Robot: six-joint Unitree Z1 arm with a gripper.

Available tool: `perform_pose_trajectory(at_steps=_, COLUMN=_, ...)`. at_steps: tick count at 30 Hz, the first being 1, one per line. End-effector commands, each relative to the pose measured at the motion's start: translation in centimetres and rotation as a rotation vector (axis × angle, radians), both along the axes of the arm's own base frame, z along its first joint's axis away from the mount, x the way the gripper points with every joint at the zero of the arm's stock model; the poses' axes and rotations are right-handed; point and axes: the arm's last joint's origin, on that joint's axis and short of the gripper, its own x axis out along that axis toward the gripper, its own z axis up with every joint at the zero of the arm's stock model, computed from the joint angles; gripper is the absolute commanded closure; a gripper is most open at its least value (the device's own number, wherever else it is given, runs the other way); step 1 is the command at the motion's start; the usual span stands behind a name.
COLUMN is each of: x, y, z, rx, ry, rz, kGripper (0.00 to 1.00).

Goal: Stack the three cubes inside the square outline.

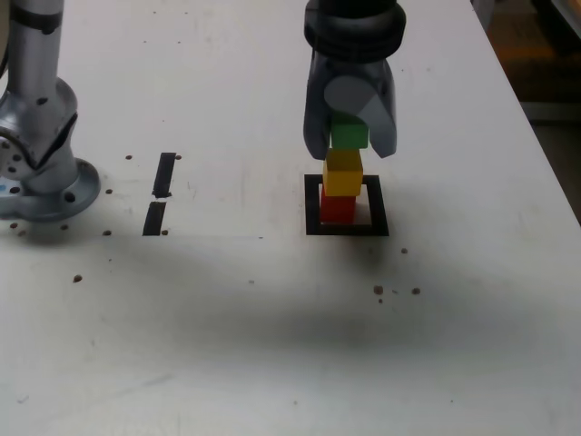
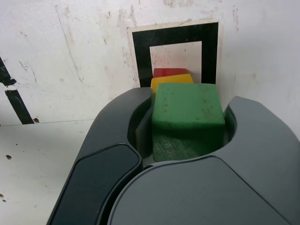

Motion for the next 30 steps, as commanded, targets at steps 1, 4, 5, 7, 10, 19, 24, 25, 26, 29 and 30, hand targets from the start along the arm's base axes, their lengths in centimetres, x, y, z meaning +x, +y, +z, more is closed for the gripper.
perform_pose_trajectory(at_steps=1, x=0.3, y=0.2, z=-0.2, rx=-0.001, ry=0.0, rz=0.005, kGripper=0.88)
perform_pose_trajectory(at_steps=4, x=0.4, y=0.4, z=-0.4, rx=-0.001, ry=0.003, rz=0.013, kGripper=0.88)
perform_pose_trajectory(at_steps=5, x=0.4, y=0.5, z=-0.4, rx=-0.001, ry=0.004, rz=0.014, kGripper=0.88)
perform_pose_trajectory(at_steps=7, x=0.5, y=0.5, z=-0.5, rx=-0.003, ry=0.002, rz=0.016, kGripper=0.88)
perform_pose_trajectory(at_steps=10, x=0.6, y=0.5, z=-0.7, rx=-0.006, ry=-0.007, rz=0.017, kGripper=0.87)
perform_pose_trajectory(at_steps=19, x=0.5, y=0.4, z=-1.7, rx=-0.035, ry=-0.013, rz=0.018, kGripper=0.58)
perform_pose_trajectory(at_steps=24, x=0.4, y=0.3, z=-1.7, rx=-0.047, ry=-0.012, rz=0.019, kGripper=0.49)
perform_pose_trajectory(at_steps=25, x=0.4, y=0.3, z=-1.6, rx=-0.048, ry=-0.012, rz=0.019, kGripper=0.49)
perform_pose_trajectory(at_steps=26, x=0.4, y=0.3, z=-1.6, rx=-0.049, ry=-0.013, rz=0.019, kGripper=0.49)
perform_pose_trajectory(at_steps=29, x=0.3, y=0.3, z=-1.5, rx=-0.049, ry=-0.014, rz=0.019, kGripper=0.45)
perform_pose_trajectory(at_steps=30, x=0.3, y=0.3, z=-1.5, rx=-0.05, ry=-0.014, rz=0.019, kGripper=0.44)
